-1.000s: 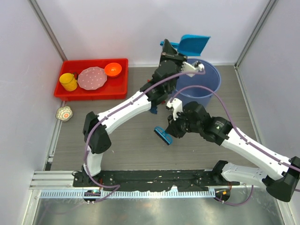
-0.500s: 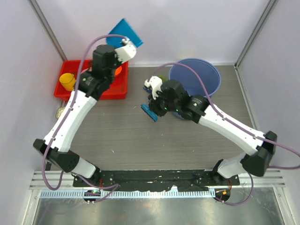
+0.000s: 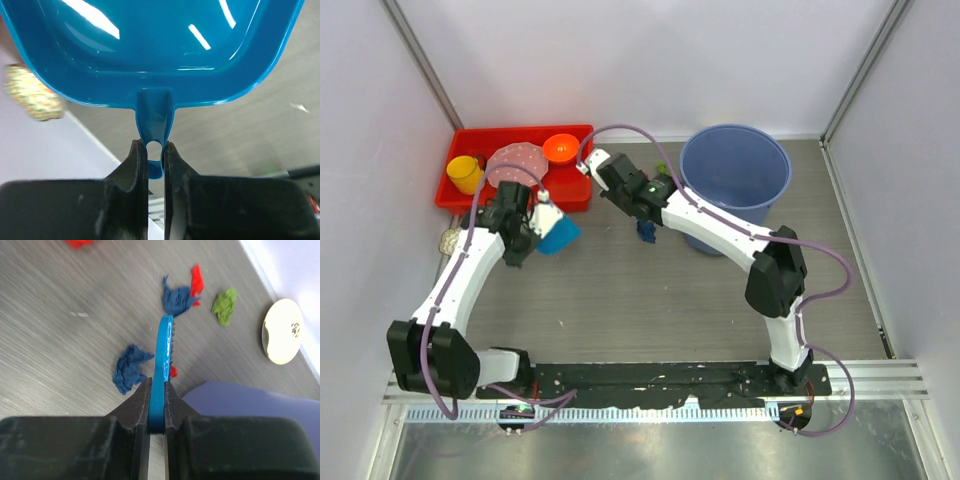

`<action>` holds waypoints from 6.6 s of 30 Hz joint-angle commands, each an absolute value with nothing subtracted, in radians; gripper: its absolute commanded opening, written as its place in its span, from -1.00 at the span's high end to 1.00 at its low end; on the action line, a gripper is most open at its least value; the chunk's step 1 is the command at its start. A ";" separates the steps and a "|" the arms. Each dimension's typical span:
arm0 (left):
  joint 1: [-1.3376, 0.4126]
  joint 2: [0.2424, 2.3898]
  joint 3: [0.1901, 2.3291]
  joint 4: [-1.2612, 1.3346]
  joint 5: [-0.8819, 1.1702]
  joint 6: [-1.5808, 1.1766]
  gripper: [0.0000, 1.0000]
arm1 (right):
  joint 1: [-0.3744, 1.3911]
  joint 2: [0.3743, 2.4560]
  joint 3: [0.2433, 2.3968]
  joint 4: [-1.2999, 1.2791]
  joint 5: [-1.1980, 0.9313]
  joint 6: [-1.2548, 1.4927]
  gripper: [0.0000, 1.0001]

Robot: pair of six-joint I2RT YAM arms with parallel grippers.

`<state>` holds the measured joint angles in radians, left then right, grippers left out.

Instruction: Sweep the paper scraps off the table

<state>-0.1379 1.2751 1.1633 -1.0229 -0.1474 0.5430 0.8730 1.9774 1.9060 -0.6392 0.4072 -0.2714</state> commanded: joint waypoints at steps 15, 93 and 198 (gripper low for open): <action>-0.319 1.558 0.980 -1.002 -0.026 0.505 1.00 | 0.874 1.953 1.691 -0.572 0.189 -0.105 0.99; -0.333 1.775 1.894 -1.205 0.232 0.390 1.00 | 0.914 1.111 1.102 -0.520 -0.390 -0.086 0.99; -0.078 1.350 1.072 -1.071 -0.054 0.548 1.00 | 0.710 2.499 2.199 -0.290 0.497 -0.628 0.99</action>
